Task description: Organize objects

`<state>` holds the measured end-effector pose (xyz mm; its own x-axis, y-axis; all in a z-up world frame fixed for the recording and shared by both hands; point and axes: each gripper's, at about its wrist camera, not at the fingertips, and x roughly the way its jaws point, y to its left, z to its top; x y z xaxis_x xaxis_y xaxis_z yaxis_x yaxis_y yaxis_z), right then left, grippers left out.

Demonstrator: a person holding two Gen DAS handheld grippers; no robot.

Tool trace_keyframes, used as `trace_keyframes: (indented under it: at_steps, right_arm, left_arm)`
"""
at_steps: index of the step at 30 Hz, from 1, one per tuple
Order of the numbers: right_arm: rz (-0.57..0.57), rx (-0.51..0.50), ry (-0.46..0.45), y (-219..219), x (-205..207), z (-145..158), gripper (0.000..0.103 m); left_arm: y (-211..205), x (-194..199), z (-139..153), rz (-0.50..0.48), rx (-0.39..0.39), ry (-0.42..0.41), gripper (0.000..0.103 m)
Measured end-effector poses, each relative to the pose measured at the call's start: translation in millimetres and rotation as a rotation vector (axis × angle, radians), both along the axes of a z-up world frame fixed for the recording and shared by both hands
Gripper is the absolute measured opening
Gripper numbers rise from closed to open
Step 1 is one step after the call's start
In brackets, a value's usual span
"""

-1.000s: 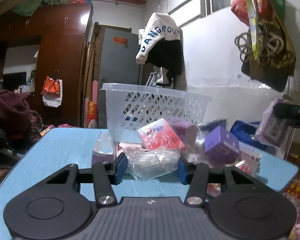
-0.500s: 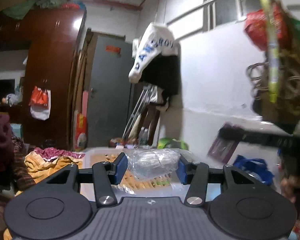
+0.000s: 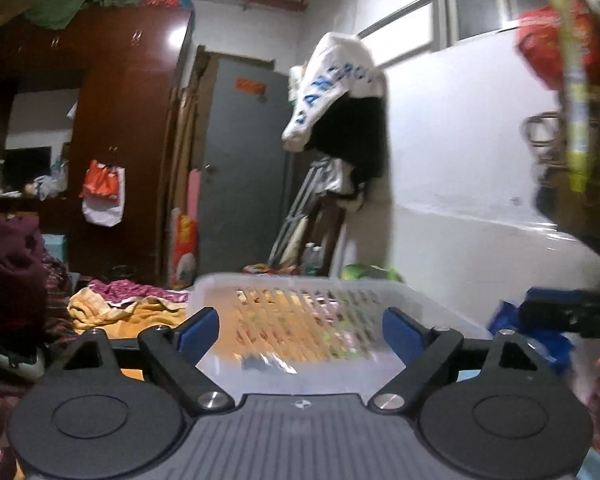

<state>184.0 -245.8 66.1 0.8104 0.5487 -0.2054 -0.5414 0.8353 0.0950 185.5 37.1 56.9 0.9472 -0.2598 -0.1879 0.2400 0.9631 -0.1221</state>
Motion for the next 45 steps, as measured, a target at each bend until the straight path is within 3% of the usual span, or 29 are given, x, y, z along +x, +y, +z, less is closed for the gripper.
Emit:
trace_keyframes:
  at_steps: [5, 8, 12, 14, 18, 20, 22, 24, 27, 28, 30, 35, 45]
  right_arm:
    - [-0.026, -0.019, 0.022, -26.7, -36.9, -46.2, 0.103]
    - [-0.021, -0.029, 0.097, -24.5, -29.0, -61.3, 0.103]
    - [-0.026, -0.131, 0.076, -5.5, -9.3, -61.5, 0.102]
    - [0.003, -0.176, 0.088, 3.9, -3.8, -65.5, 0.093]
    - [0.035, -0.193, 0.132, 9.4, 4.3, -77.8, 0.091]
    - [0.039, -0.187, 0.12, 8.4, 2.2, -83.9, 0.085]
    - [0.057, -0.17, 0.117, 6.5, 2.3, -84.4, 0.066]
    - [0.047, -0.16, 0.099, 2.4, -1.1, -86.5, 0.06]
    - [0.058, -0.116, 0.074, -4.2, -6.9, -86.7, 0.054]
    - [0.058, -0.089, 0.065, -8.2, -9.8, -85.7, 0.054]
    - [0.057, -0.027, 0.055, -17.7, -15.1, -84.7, 0.053]
    - [0.023, 0.04, -0.003, -27.3, -27.8, -80.7, 0.053]
    - [-0.014, 0.009, -0.089, -16.1, -37.6, -76.3, 0.053]
  left_arm:
    - [-4.9, -58.9, -49.8, -0.022, -0.017, 0.019, 0.096]
    - [-11.0, -60.5, -67.4, -0.018, -0.028, 0.068, 0.096]
    - [-22.0, -50.0, -72.5, -0.033, 0.026, 0.119, 0.096]
    - [-21.8, -46.8, -71.2, -0.046, 0.022, 0.126, 0.096]
    - [-23.5, -45.2, -75.1, -0.057, 0.047, 0.158, 0.096]
    - [-23.6, -41.4, -78.3, -0.067, 0.052, 0.185, 0.096]
    - [-26.5, -35.4, -78.5, -0.079, 0.052, 0.21, 0.096]
    - [-30.8, -33.0, -81.6, -0.086, 0.059, 0.225, 0.096]
    - [-33.6, -30.7, -82.7, -0.081, 0.063, 0.236, 0.084]
    - [-34.2, -30.2, -83.1, -0.08, 0.067, 0.241, 0.076]
    - [-34.4, -30.0, -83.5, -0.074, 0.067, 0.245, 0.068]
    - [-27.5, -36.9, -82.9, -0.079, 0.017, 0.205, 0.067]
    - [-12.4, -50.6, -80.2, -0.103, -0.06, 0.109, 0.067]
